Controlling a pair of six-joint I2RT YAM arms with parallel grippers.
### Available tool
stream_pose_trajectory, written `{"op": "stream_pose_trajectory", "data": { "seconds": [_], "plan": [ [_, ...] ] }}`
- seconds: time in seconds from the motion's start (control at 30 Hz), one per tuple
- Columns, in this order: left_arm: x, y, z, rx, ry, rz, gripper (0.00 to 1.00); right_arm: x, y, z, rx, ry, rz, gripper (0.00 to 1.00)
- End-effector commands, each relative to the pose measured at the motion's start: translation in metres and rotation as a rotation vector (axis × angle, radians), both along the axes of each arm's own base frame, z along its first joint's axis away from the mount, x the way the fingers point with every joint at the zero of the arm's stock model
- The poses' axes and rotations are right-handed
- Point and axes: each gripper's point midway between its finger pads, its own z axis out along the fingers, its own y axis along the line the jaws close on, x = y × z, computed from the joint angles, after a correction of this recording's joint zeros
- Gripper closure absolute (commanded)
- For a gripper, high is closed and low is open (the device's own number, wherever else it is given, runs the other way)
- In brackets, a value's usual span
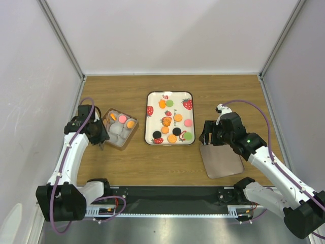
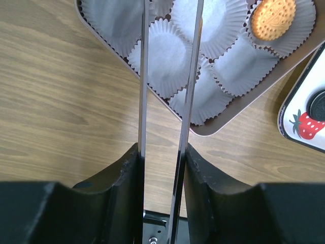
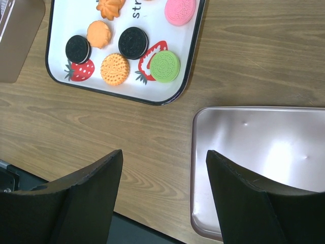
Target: Pack the cookies
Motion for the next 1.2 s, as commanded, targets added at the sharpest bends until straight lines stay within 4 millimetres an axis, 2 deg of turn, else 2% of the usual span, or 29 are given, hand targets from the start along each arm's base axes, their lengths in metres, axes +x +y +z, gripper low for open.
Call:
{"op": "stream_pose_trajectory", "data": {
  "seconds": [0.0,0.77,0.9,0.93,1.07,1.1,1.13,1.17],
  "plan": [
    [0.013,0.004,0.007,-0.006,-0.062,0.034,0.60,0.003,0.003,0.009,0.024,-0.037,0.010,0.27],
    [0.012,0.004,0.015,-0.010,-0.100,0.052,0.54,0.003,0.003,0.009,0.024,-0.040,0.008,0.27],
    [0.012,0.000,0.025,-0.014,-0.129,0.034,0.55,0.002,0.002,0.008,0.022,-0.037,0.008,0.27],
    [0.012,0.000,0.033,-0.006,-0.145,0.029,0.55,0.002,0.003,0.008,0.022,-0.037,0.008,0.27],
    [0.016,-0.020,0.057,0.038,-0.184,-0.043,0.54,0.003,0.004,0.007,0.021,-0.032,0.009,0.27],
    [0.016,-0.036,0.062,0.040,-0.194,-0.101,0.54,0.003,0.003,0.007,0.020,-0.033,0.010,0.27],
    [0.018,-0.045,0.072,0.036,-0.214,-0.113,0.54,0.003,0.003,0.007,0.019,-0.033,0.006,0.27],
    [0.020,-0.052,0.073,0.045,-0.210,-0.131,0.54,0.003,0.002,0.006,0.016,-0.033,0.005,0.27]
  ]
}}
